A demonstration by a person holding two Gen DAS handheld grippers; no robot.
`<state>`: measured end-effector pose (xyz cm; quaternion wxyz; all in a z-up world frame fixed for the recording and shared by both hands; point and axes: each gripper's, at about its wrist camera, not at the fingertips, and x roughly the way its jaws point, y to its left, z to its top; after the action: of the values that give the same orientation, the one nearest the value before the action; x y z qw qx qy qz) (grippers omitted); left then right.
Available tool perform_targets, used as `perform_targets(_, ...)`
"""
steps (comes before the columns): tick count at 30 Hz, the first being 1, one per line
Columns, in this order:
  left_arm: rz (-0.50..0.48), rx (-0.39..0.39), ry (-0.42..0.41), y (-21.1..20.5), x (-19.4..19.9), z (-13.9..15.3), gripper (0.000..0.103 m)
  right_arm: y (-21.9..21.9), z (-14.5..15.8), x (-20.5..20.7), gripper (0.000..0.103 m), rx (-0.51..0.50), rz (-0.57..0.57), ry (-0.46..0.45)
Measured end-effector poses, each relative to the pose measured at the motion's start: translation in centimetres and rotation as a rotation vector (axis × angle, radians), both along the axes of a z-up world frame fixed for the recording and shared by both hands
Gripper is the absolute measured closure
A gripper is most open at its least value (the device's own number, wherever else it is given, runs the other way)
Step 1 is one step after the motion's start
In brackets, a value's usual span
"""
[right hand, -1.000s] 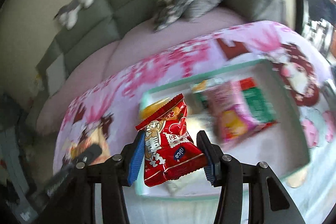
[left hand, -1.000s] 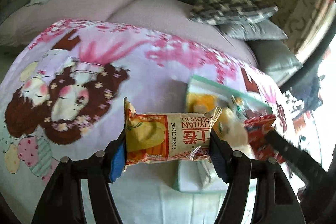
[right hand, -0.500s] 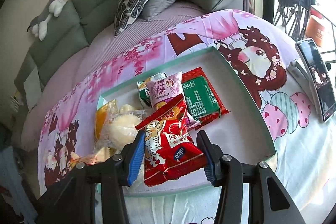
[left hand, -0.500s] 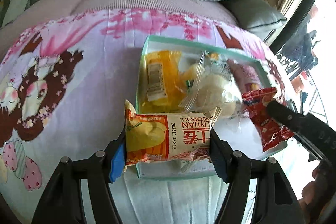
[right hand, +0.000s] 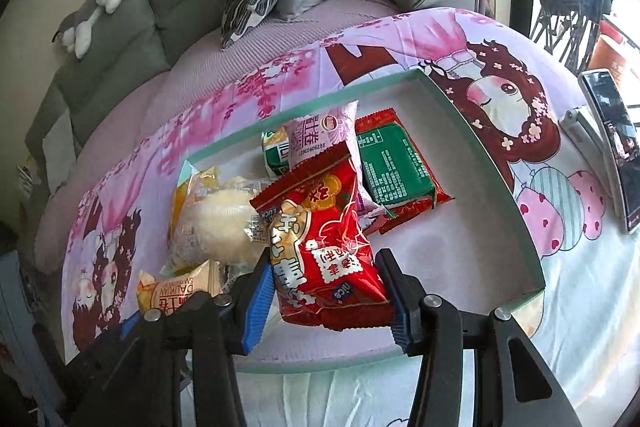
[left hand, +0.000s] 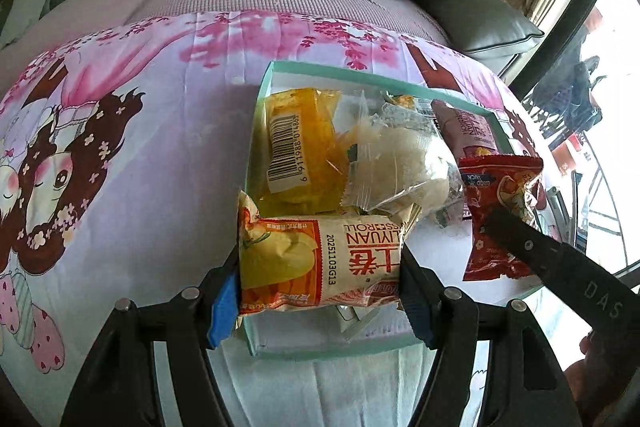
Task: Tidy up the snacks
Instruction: 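Carry the yellow Swiss roll pack and red candy bag over the tray with both tools, then open both tools to release the yellow pack and red bag in the tray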
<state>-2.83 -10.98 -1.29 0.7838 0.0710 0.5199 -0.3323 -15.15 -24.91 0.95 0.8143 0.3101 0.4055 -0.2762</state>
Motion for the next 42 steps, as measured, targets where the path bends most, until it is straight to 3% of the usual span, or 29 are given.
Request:
perform_targets(19,-0.001,-0.009,0.022,0.0,0.3,-0.7,0.032,-0.1,-3.4,0.4,0.05,0.056,0.014,0.082)
perform_targets(28,-0.03,-0.02,-0.038,-1.1,0.3,-0.2,0.032,0.0,-4.0,0.6,0.05,0.065,0.018,0.127)
perform_targets(36,-0.044,-0.015,-0.025,-2.0,0.7,-0.8,0.032,-0.5,-4.4,0.1,0.05,0.084,-0.008,0.137)
perform_targets(39,-0.038,-0.022,-0.014,-2.0,0.8,-0.8,0.03,-0.6,-4.5,0.0,0.049,0.088,-0.012,0.139)
perform_targets(42,-0.018,-0.022,0.017,-1.7,1.2,-1.1,0.021,-0.7,-4.5,-0.1,0.046,0.09,-0.017,0.139)
